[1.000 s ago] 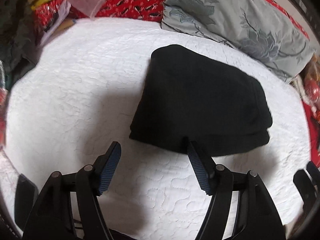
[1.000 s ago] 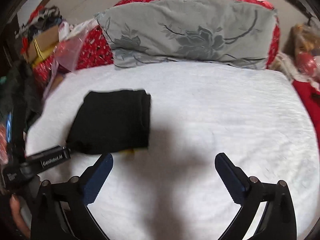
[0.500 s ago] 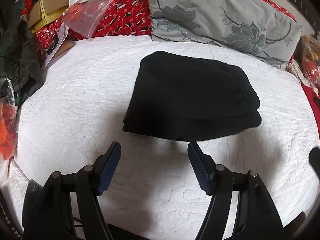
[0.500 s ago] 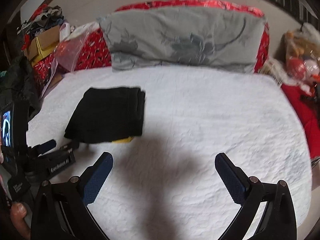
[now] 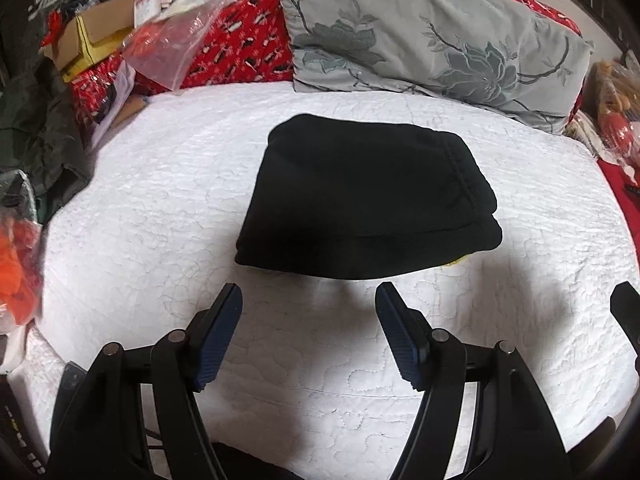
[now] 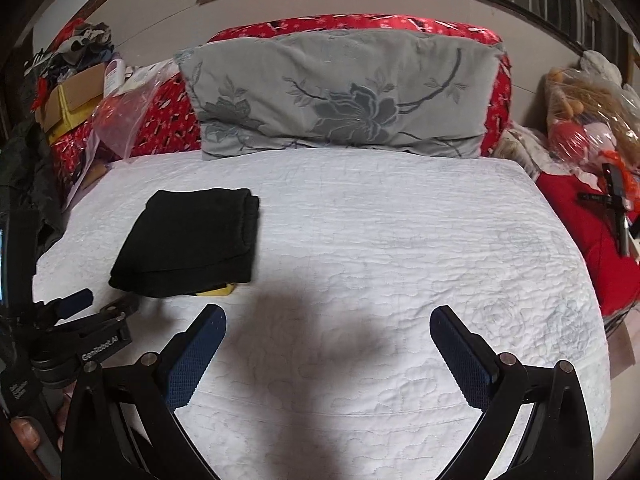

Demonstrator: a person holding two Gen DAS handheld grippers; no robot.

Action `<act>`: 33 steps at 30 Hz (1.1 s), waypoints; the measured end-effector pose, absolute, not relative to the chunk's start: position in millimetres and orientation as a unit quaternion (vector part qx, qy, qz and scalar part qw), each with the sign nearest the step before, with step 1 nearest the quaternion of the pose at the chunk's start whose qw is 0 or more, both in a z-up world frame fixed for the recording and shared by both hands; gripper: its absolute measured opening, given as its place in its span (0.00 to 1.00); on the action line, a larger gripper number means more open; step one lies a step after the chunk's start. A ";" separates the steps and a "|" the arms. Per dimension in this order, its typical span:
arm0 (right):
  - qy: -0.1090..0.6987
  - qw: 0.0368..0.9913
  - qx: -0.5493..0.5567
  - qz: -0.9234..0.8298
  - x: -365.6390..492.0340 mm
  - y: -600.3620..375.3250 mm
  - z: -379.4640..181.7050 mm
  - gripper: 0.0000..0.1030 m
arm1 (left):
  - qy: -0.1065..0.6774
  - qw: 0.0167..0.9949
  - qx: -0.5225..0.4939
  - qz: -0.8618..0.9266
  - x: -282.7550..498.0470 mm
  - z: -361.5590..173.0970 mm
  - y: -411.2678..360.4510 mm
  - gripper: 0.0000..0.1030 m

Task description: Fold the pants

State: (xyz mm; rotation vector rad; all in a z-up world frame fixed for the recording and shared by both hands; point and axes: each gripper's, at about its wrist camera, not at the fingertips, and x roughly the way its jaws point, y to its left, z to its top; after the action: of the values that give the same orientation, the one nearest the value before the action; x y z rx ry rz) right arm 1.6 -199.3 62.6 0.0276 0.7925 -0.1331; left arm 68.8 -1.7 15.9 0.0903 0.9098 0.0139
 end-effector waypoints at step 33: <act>0.399 0.912 0.037 -0.086 -5.6 -217.6 53.5 1.00 | 0.452 0.889 0.031 -0.063 58.2 25.0 -24.0 0.67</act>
State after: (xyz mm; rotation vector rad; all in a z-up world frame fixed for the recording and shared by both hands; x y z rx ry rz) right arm -5.6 -217.6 53.5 0.0762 0.8226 -0.1765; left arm 58.2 -24.0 25.0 0.0650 0.9378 -0.1310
